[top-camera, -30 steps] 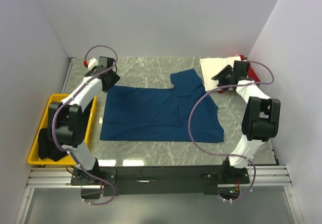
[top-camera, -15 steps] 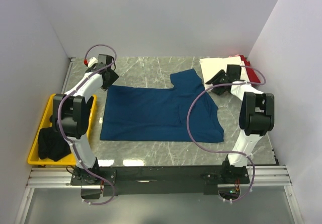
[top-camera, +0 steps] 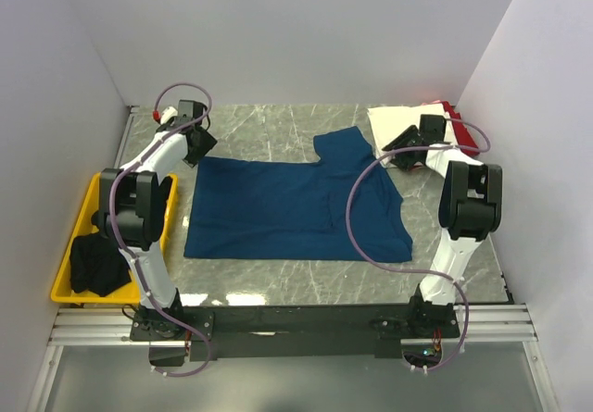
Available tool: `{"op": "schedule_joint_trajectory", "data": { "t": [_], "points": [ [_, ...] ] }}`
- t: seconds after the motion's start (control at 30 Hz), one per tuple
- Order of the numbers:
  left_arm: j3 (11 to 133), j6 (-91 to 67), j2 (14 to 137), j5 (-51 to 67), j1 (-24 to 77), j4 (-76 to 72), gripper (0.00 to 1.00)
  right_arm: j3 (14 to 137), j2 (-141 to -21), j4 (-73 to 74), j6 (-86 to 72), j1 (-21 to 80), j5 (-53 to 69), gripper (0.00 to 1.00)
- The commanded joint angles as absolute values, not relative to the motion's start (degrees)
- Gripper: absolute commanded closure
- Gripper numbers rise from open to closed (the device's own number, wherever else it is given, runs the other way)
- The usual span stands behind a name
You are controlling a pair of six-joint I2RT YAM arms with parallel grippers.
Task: Fold and stack the t-shirts
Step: Fold the tshirt
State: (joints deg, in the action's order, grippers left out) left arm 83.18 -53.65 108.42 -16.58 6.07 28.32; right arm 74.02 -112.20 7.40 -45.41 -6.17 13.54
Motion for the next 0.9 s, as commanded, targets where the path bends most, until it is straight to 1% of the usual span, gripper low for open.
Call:
{"op": "schedule_joint_trajectory", "data": {
  "t": [0.0, 0.27, 0.43, 0.7, 0.87],
  "points": [
    [86.2, -53.0, 109.1, -16.2, 5.6, 28.1, 0.39, 79.8, -114.4, 8.3, -45.4, -7.9, 11.5, 0.44],
    [86.4, -52.9, 109.3, -16.1, 5.2, 28.3, 0.39, 85.5, -118.4, 8.3, -46.8, -9.6, 11.4, 0.46],
    [86.7, -52.9, 110.0, -15.9, 5.0, 28.6, 0.39, 91.6, -122.7, 10.0, -46.5, -10.2, 11.7, 0.46],
    [87.2, -53.0, 111.4, -16.4, 4.5, 29.0, 0.39, 94.9, -125.8, 10.2, -44.7, -12.3, 10.7, 0.46],
    [88.2, -54.2, 113.7, -17.2, 4.5, 29.7, 0.40, 94.0, -125.1, 8.8, -43.4, -12.4, 14.2, 0.45]
  ]
}}
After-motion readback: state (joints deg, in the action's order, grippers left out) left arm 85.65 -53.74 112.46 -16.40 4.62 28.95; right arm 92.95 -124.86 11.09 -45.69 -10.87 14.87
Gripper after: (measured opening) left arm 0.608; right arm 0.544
